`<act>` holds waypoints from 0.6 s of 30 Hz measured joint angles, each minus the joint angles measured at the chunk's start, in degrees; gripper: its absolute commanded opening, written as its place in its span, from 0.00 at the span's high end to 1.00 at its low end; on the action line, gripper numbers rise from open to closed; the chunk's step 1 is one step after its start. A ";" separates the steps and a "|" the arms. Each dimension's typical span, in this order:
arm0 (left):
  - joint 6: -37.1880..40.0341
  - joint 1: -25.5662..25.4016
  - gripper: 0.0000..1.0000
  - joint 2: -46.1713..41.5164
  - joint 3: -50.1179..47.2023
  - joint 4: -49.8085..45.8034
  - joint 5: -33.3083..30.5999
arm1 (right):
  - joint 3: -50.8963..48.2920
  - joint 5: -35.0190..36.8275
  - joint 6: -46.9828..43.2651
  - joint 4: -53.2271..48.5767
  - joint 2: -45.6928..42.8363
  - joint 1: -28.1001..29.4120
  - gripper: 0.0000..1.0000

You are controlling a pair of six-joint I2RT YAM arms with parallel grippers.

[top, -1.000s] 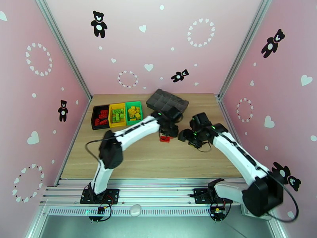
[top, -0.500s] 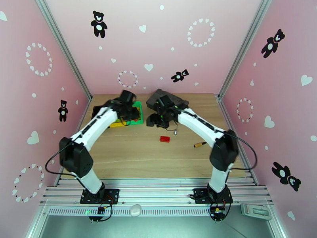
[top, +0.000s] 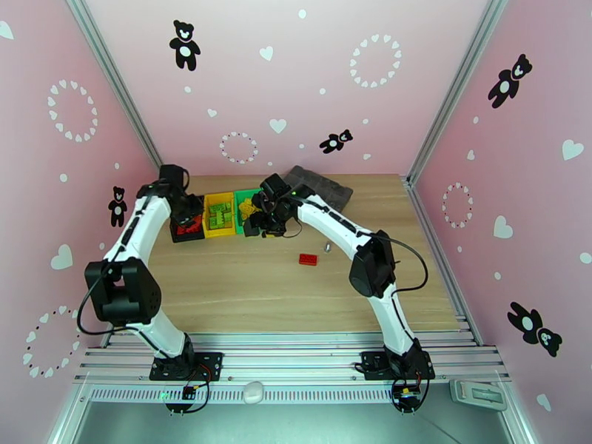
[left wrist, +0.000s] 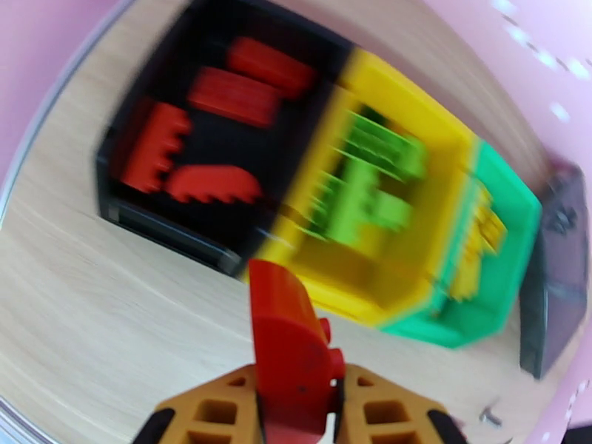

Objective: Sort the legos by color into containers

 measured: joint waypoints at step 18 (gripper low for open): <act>6.69 4.15 0.38 24.61 32.74 -11.93 -2.49 | -1.07 0.11 -1.42 -2.29 0.11 -4.72 0.31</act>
